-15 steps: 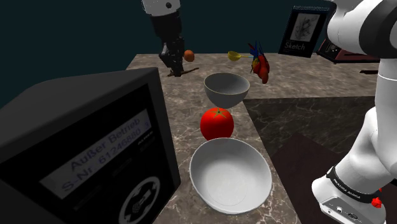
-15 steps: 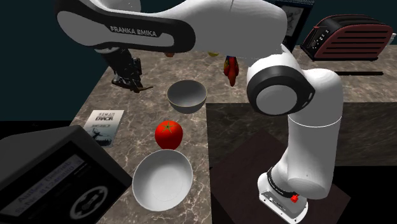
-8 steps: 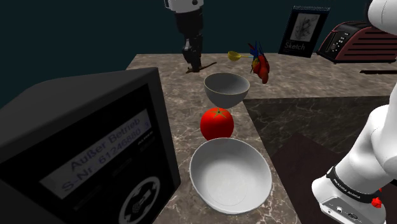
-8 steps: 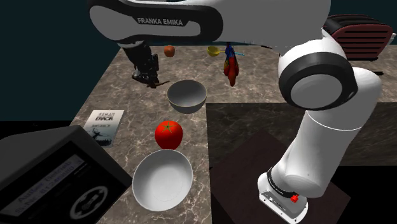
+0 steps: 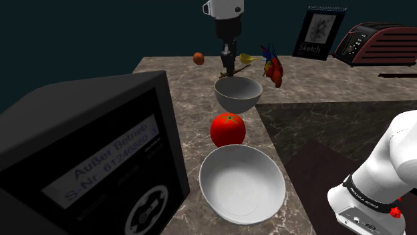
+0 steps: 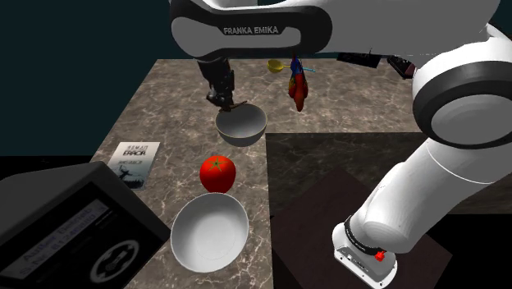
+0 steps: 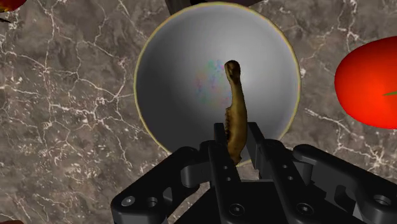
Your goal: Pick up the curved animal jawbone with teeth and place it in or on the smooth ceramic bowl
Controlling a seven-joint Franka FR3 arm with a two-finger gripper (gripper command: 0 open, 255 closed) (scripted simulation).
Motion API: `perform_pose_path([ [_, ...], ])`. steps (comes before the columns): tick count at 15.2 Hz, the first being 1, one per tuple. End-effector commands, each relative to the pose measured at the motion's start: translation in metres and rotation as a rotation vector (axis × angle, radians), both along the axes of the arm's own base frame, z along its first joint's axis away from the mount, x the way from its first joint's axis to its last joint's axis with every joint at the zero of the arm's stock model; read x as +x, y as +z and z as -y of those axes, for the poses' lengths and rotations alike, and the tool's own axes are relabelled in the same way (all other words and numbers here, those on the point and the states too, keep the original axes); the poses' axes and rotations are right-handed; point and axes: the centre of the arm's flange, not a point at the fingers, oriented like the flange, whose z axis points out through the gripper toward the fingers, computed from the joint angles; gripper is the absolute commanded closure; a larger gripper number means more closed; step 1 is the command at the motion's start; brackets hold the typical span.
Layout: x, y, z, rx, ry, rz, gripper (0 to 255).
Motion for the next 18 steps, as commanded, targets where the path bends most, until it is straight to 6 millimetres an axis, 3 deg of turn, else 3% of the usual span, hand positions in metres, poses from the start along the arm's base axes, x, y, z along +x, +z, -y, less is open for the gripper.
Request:
perform_pose_path([
  [1, -0.002, -0.012, 0.003, 0.0, 0.001, 0.0, 255],
  [9, -0.002, -0.052, 0.003, 0.0, 0.001, 0.0, 255],
  [17, -0.002, -0.052, 0.003, 0.0, 0.001, 0.0, 255],
  [18, -0.002, -0.052, 0.003, 0.0, 0.001, 0.0, 0],
])
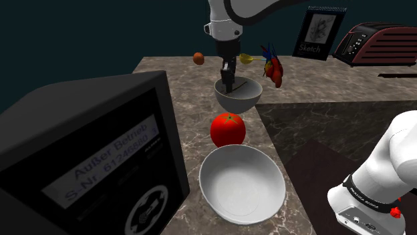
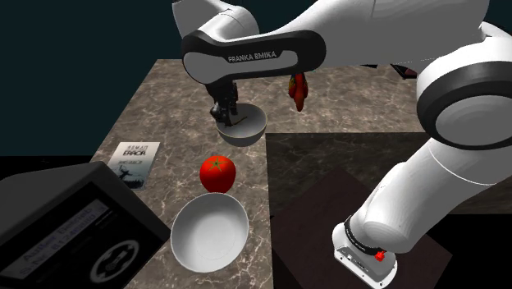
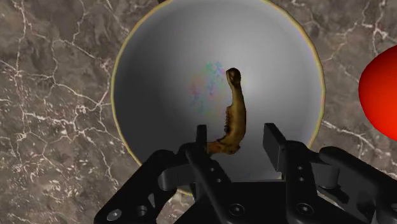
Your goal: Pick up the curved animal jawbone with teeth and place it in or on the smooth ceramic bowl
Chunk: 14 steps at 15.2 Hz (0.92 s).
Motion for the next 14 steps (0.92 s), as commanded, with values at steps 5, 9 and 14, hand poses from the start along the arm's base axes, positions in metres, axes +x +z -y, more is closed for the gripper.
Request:
perform_pose_path([
  [5, 0.0, 0.0, 0.0, 0.0, 0.0, 0.0, 0],
  [9, 0.003, 0.049, -0.008, 0.0, 0.0, 0.0, 0],
  [14, 0.003, 0.049, -0.008, 0.0, 0.0, 0.0, 0],
])
